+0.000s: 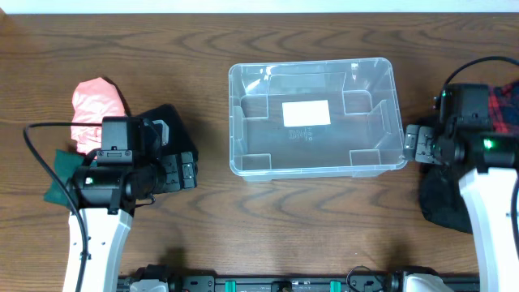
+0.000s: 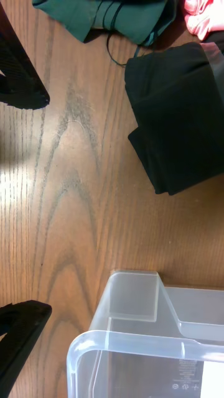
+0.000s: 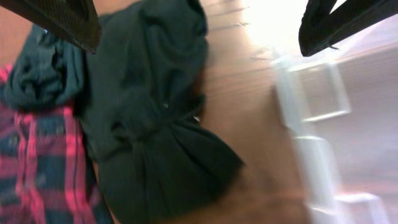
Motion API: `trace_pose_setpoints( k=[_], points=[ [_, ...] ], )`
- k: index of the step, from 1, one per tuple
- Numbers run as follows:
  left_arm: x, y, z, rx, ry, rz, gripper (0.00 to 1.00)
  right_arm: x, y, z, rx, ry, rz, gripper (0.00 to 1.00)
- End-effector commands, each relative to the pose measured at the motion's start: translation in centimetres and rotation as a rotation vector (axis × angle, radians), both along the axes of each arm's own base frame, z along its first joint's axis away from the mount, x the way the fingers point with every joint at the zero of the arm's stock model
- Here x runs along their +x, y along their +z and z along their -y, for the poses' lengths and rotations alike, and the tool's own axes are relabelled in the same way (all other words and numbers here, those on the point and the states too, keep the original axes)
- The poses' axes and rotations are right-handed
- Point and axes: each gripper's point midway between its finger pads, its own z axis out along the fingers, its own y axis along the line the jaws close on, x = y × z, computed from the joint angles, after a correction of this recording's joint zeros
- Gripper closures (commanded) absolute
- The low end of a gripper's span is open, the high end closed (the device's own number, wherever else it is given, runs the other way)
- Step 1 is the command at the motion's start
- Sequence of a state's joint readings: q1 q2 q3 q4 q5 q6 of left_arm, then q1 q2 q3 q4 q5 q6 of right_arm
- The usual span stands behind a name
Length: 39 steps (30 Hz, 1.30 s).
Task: Pack container
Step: 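Reach the right gripper to the black garment and grasp it, then carry the black garment into the clear bin and release it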
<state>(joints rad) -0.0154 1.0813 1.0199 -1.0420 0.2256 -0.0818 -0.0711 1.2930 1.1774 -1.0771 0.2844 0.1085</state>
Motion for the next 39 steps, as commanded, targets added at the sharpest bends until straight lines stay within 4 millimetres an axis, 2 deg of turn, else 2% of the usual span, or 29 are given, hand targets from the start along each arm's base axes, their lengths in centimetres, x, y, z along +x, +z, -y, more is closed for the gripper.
trace_pose_setpoints(
  k=[1, 4, 13, 20, 22, 24, 28, 31, 35, 39],
  points=[
    [0.2, 0.7, 0.1, -0.001, 0.004, 0.017, 0.02, -0.1, -1.8, 2.9, -0.020, -0.122, -0.067, 0.01],
    [0.2, 0.7, 0.1, -0.001, 0.004, 0.017, 0.02, -0.6, -4.5, 4.7, -0.001, -0.182, -0.164, 0.01],
    [0.2, 0.7, 0.1, -0.001, 0.004, 0.017, 0.02, -0.4, -11.9, 5.9, 0.017, -0.190, -0.393, 0.01],
    [0.2, 0.7, 0.1, -0.001, 0.004, 0.017, 0.02, -0.6, -16.1, 7.4, -0.060, -0.272, -0.485, 0.02],
    [0.2, 0.7, 0.1, -0.001, 0.004, 0.016, 0.02, -0.5, -16.7, 7.4, -0.058, -0.271, -0.492, 0.15],
    [0.2, 0.7, 0.1, -0.001, 0.004, 0.017, 0.02, -0.3, -16.8, 7.2, -0.053, -0.268, -0.485, 0.41],
    [0.2, 0.7, 0.1, -0.001, 0.004, 0.017, 0.02, 0.2, -15.3, 7.1, -0.053, -0.265, -0.443, 0.74],
    [0.2, 0.7, 0.1, -0.001, 0.003, 0.017, 0.02, 1.3, -12.4, 7.0, -0.058, -0.262, -0.348, 0.98],
    [0.2, 0.7, 0.1, -0.001, 0.003, 0.016, 0.02, 3.0, -6.2, 6.3, -0.066, -0.225, -0.158, 0.99],
    [0.2, 0.7, 0.0, -0.001, 0.004, 0.017, 0.02, 4.2, 1.4, 4.1, -0.074, -0.114, 0.074, 0.99]
  ],
)
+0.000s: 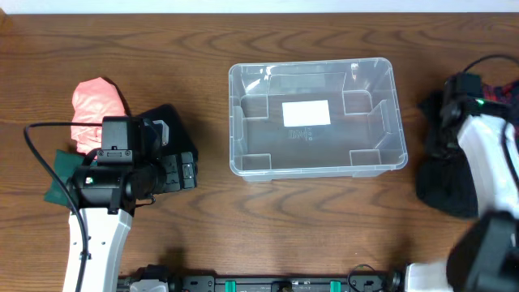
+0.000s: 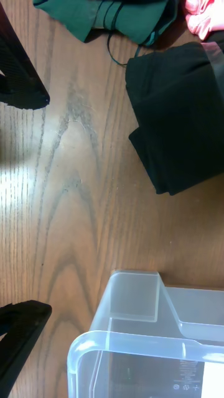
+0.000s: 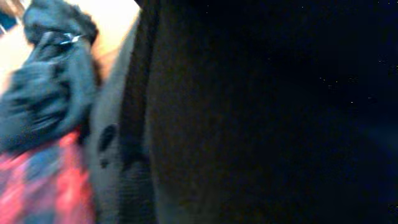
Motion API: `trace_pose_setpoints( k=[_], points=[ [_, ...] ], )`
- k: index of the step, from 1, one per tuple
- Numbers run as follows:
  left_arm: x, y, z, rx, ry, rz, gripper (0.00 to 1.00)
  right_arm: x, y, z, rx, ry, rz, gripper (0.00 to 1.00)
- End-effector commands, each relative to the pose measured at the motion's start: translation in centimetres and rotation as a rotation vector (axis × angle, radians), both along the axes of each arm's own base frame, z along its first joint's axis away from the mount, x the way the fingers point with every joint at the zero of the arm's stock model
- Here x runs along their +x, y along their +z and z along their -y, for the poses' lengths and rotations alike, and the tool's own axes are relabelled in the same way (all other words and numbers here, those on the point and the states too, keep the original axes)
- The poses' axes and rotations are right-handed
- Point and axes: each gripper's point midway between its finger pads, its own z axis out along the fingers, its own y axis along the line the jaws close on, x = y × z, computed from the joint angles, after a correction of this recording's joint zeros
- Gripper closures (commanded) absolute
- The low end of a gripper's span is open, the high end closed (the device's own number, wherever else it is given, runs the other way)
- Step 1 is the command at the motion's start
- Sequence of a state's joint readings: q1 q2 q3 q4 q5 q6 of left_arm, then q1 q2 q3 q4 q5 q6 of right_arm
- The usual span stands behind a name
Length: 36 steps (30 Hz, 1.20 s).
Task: Pack container
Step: 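Carry the black garment into the clear bin and release it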
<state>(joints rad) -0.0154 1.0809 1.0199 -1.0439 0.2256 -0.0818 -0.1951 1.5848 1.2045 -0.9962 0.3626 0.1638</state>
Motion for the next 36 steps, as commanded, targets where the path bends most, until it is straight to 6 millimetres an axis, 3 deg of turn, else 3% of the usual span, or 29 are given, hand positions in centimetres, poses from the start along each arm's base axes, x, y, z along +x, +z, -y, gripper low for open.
trace_pose_setpoints(
  k=[1, 4, 7, 11, 14, 17, 24, 27, 28, 29, 30, 33, 36],
  points=[
    [0.3, 0.7, 0.0, -0.001, 0.003, 0.018, 0.02, 2.7, 9.8, -2.4, -0.051, 0.149, 0.306, 0.99],
    [0.3, 0.7, 0.0, -0.001, 0.003, 0.018, 0.02, 3.7, 14.8, -7.0, -0.034, 0.376, 0.485, 0.99],
    [0.3, 0.7, 0.0, -0.001, 0.003, 0.018, 0.02, 4.1, 17.9, -11.9, -0.027, 0.583, 0.597, 0.99],
    [0.3, 0.7, 0.0, -0.001, 0.004, 0.018, 0.02, 4.1, 18.0, -19.4, -0.006, 0.938, 0.591, 0.99],
    [0.3, 0.7, 0.0, -0.001, 0.004, 0.018, 0.02, 4.1, 15.6, -23.0, -0.003, 1.076, 0.510, 0.99],
    [0.3, 0.7, 0.0, -0.001, 0.004, 0.018, 0.02, 4.4, 11.5, -25.3, 0.019, 1.149, 0.391, 0.99],
    [0.3, 0.7, 0.0, -0.001, 0.004, 0.018, 0.02, 4.5, -0.7, -27.5, 0.070, 1.202, 0.070, 0.99],
    [0.3, 0.7, 0.0, -0.001, 0.004, 0.018, 0.02, 4.1, -3.6, -28.1, 0.087, 1.193, -0.012, 0.98],
    [0.3, 0.7, 0.0, -0.001, 0.004, 0.018, 0.02, 3.9, -3.8, -28.2, 0.090, 1.190, -0.020, 0.88],
    [0.3, 0.7, 0.0, -0.001, 0.003, 0.018, 0.02, 3.7, -3.8, -28.4, 0.091, 1.192, -0.021, 0.12],
    [0.3, 0.7, 0.0, -0.001, 0.003, 0.018, 0.02, 3.8, -3.4, -28.5, 0.088, 1.196, -0.009, 0.01],
    [0.3, 0.7, 0.0, -0.001, 0.003, 0.018, 0.02, 4.8, -0.1, -28.4, 0.052, 1.162, 0.090, 0.01],
    [0.3, 0.7, 0.0, -0.001, 0.003, 0.018, 0.02, 6.0, 5.7, -27.5, -0.021, 1.116, 0.257, 0.01]
  ],
)
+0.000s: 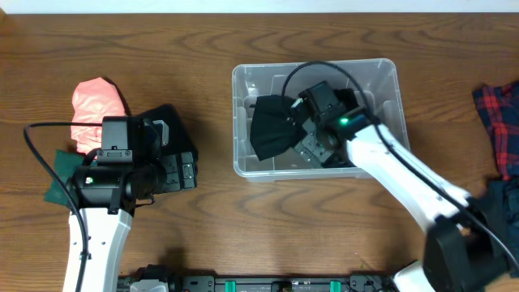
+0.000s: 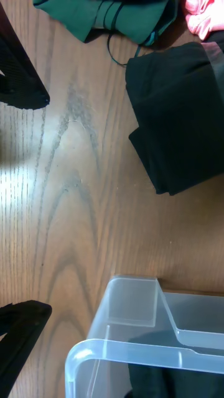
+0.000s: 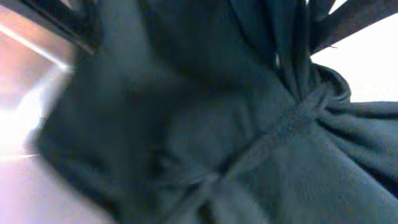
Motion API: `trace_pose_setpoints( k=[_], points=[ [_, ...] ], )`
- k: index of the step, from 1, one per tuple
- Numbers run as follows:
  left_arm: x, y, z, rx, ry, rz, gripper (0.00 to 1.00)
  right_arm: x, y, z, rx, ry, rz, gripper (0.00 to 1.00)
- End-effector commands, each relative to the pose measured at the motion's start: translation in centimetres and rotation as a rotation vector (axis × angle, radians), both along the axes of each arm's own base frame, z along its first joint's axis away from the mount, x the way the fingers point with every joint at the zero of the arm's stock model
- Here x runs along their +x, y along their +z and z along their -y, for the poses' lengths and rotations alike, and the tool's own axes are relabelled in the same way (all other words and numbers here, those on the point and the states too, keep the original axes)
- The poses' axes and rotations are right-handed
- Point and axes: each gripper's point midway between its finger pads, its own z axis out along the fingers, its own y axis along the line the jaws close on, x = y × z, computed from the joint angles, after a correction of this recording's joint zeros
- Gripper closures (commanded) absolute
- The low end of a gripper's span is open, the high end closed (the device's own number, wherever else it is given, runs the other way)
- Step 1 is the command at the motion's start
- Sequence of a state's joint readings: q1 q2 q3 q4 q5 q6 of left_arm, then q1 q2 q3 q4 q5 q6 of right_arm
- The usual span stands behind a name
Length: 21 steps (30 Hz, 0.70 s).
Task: Pack container
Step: 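Carry the black garment into the clear bin and release it, then move the right gripper back to the red plaid shirt and grasp it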
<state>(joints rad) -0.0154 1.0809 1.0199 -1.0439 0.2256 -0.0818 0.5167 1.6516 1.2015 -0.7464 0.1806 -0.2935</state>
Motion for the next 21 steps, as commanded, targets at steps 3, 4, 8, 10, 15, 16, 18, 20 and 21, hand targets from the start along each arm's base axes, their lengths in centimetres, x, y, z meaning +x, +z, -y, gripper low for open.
trace_pose_setpoints(
  k=[3, 4, 8, 10, 15, 16, 18, 20, 21],
  points=[
    [0.3, 0.7, 0.0, -0.001, 0.003, 0.018, 0.02, 2.8, 13.4, 4.3, 0.067, -0.246, 0.422, 0.01],
    [0.3, 0.7, 0.0, -0.001, 0.003, 0.018, 0.02, 2.9, 14.9, 6.0, 0.063, -0.304, 0.475, 0.01],
    [0.3, 0.7, 0.0, -0.001, 0.003, 0.018, 0.02, 3.1, 16.6, 13.5, 0.042, -0.517, 0.524, 0.01],
    [0.3, 0.7, 0.0, -0.001, 0.003, 0.018, 0.02, 3.0, 15.6, 18.0, 0.010, -0.653, 0.501, 0.01],
    [0.3, 0.7, 0.1, -0.001, 0.003, 0.018, 0.02, 2.4, 10.2, 28.3, -0.074, -0.925, 0.364, 0.01],
    [0.3, 0.7, 0.1, -0.001, 0.003, 0.018, 0.02, 2.2, 9.0, 29.9, -0.091, -0.966, 0.335, 0.01],
    [0.3, 0.7, 0.1, -0.001, 0.003, 0.018, 0.02, 1.8, 6.3, 33.0, -0.122, -1.043, 0.270, 0.01],
    [0.3, 0.7, 0.1, -0.001, 0.003, 0.018, 0.02, 1.3, 3.3, 35.7, -0.153, -1.095, 0.200, 0.01],
    [0.3, 0.7, 0.1, -0.001, 0.003, 0.018, 0.02, 1.1, 2.1, 36.5, -0.170, -1.095, 0.170, 0.01]
  ],
)
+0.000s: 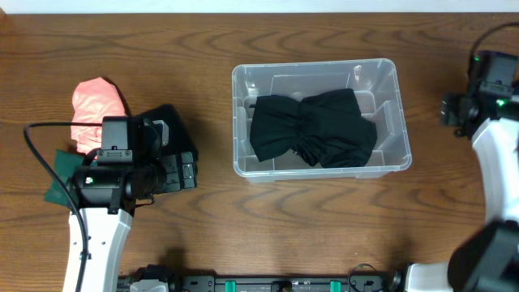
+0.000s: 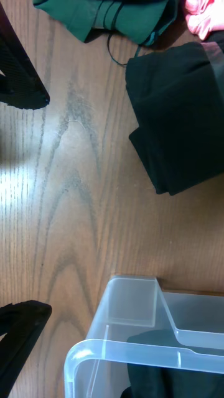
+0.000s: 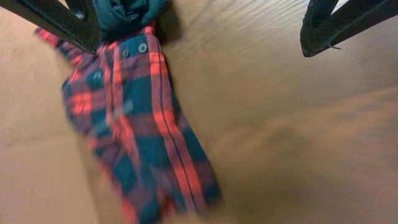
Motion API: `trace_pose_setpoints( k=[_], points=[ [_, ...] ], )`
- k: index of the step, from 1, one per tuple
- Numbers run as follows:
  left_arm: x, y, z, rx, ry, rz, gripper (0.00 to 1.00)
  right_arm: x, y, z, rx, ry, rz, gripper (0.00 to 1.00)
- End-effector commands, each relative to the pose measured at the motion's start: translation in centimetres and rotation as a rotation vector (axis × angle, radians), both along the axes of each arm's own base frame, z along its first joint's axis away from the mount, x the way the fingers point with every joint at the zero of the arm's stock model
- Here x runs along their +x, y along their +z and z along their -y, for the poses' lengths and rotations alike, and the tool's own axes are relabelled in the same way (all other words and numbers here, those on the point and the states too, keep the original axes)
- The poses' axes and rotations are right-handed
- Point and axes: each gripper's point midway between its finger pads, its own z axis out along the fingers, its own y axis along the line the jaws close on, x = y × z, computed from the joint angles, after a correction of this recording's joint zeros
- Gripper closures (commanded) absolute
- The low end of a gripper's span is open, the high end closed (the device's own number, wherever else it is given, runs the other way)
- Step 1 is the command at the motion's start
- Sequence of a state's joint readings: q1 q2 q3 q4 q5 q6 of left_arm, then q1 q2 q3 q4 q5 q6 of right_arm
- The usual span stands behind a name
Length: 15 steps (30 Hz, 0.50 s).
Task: Pack container
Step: 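Move the right gripper back to the red plaid shirt and grasp it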
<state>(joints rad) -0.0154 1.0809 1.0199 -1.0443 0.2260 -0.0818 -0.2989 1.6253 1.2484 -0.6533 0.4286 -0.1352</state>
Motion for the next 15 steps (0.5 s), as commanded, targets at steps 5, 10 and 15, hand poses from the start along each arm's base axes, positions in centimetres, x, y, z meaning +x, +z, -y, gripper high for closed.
trace_pose_setpoints(
  k=[5, 10, 15],
  points=[
    [0.3, 0.7, 0.0, -0.001, 0.004, 0.019, 0.02, -1.5, -7.8, 5.8, 0.007, -0.051, -0.184, 0.01],
    [0.3, 0.7, 0.0, -0.001, 0.004, 0.019, 0.02, -1.5, -11.2, 9.4, -0.010, -0.085, -0.186, 0.01],
    [0.3, 0.7, 0.0, -0.001, 0.004, 0.019, 0.02, -2.3, -13.9, 12.5, -0.023, -0.119, -0.192, 0.01]
  ],
)
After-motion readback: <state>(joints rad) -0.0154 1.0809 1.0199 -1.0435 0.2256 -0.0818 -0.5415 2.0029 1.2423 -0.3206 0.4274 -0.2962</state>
